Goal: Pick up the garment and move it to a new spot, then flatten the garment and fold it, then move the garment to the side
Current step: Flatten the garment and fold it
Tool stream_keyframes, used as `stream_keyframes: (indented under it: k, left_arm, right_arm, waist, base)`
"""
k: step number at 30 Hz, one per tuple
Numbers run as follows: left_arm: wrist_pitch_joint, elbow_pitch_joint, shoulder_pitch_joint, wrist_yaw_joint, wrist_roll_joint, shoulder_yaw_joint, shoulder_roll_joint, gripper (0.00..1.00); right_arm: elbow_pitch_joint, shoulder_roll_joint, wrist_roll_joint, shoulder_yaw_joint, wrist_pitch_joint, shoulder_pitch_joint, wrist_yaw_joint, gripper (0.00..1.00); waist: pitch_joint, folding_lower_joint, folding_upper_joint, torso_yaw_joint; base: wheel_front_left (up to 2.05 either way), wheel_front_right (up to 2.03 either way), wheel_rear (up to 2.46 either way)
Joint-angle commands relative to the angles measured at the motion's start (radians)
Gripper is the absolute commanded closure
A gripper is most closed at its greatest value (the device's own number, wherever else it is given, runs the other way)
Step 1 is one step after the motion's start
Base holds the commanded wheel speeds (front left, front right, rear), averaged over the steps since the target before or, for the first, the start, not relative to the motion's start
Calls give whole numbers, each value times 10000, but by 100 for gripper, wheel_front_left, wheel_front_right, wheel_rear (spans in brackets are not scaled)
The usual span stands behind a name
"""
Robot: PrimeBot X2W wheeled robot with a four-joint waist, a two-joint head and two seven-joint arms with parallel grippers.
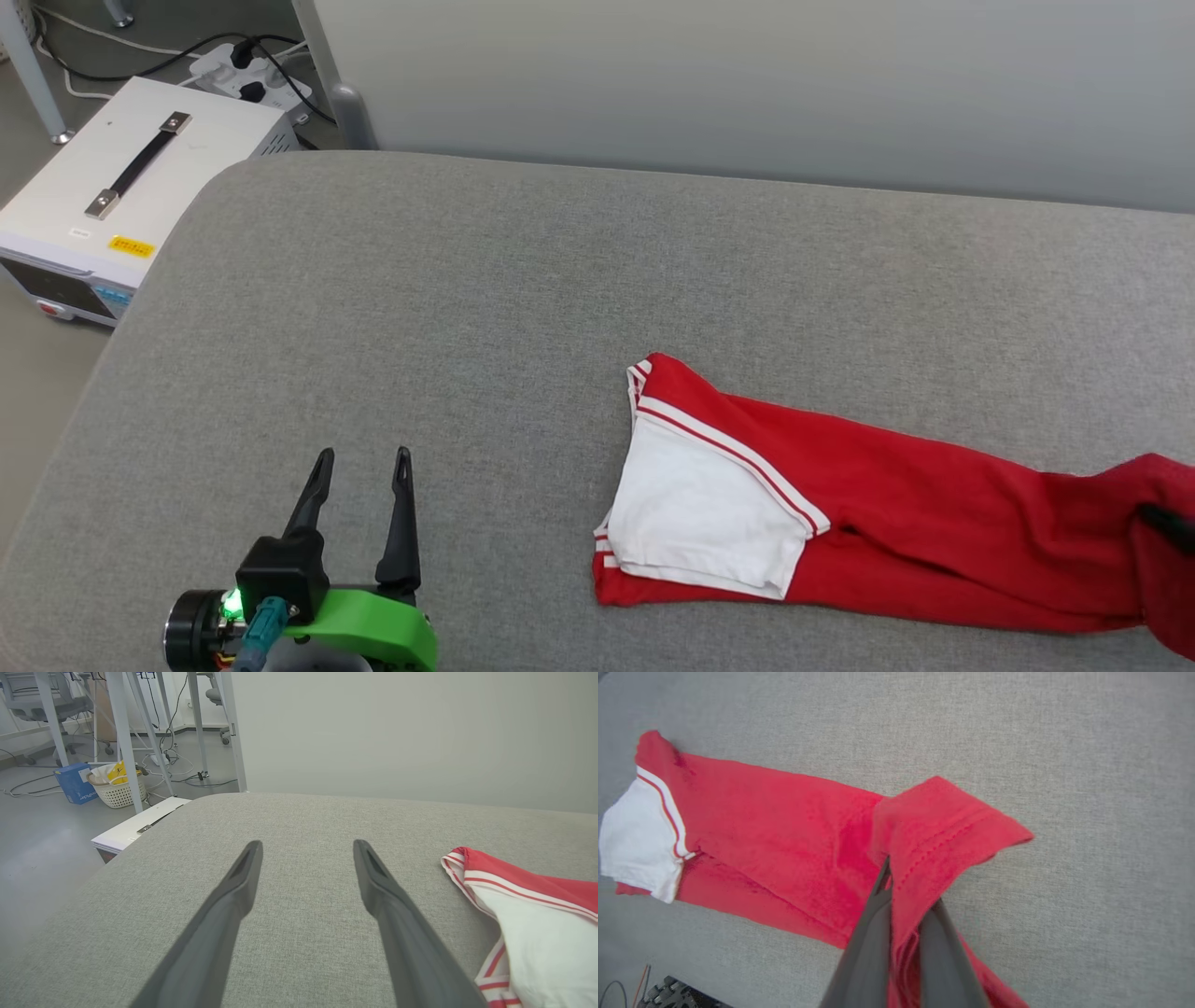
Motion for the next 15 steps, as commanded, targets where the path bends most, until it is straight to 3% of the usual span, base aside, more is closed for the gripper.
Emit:
stream_keyframes:
  k: [1,9,14,15]
  left_arm:
    - [-59,5,138,-75,100,-3,-70,0]
    - [-59,-13,-12,-111,78,-175,-99,0]
    - [-59,12,-279,-98,15,-349,-109,0]
    - [-59,31,-461,-85,-48,-475,-112,0]
  right_arm:
    - [-343,47,61,-7,153,103,-9,100]
    - [-1990,792,-147,213,1138,-421,-9,100]
    - [-2206,1613,-604,759,1842,-1430,-9,100]
    - [-2096,2057,-853,1254,2177,-2123,-9,100]
  waist:
    - [-7,0,0,26]
    - [213,0,0,278]
    - [537,0,0,480]
    - [711,0,0,603]
  base:
    - [0,0,0]
    - [0,0,0]
    - [0,0,0]
    - [0,0,0]
